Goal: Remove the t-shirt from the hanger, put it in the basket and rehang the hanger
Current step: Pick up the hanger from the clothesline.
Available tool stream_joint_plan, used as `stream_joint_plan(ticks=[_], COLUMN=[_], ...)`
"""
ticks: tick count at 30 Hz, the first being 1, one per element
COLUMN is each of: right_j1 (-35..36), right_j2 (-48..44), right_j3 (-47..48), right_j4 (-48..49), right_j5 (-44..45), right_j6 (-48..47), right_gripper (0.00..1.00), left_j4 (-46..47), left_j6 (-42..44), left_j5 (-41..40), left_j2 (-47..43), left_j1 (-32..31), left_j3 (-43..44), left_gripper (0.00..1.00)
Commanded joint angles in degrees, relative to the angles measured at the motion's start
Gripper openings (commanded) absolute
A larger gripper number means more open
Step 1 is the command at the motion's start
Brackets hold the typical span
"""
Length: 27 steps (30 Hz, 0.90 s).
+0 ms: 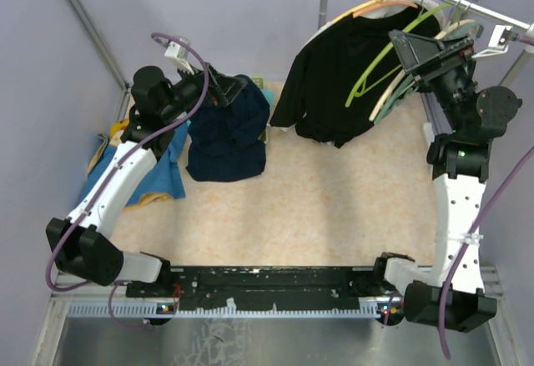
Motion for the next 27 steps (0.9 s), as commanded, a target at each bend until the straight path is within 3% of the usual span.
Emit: stream_joint_plan(ticks=[1,11,19,27], right_j1=[-0.38,-0.39,1.25,3.26], right_j2=[1.32,5.43,7.93,9.79], right_j3=[4.49,11.90,14.14,13.75], right_j4=[-4.02,-17.43,-12.26,-7.74], right_j5=[0.46,6.91,4.52,2.65], right_j6=[-1.93,-7.13,-5.50,-3.99], right_gripper=[0.97,0.97,0.97,0.95], left_j4=[0.67,0.19,3.63,14.53], left_j6=[0.01,1.06,0.19,-0.75], left_j5=[1.63,1.44,2.94,15.20], left_j2=[-0.30,0.14,1.40,9.53], left_j1=[-0.10,-0.11,-0.10,-1.26], left_j3=[2.24,2.43,4.02,11.98], left_gripper=[0.99,0.99,0.99,1.00])
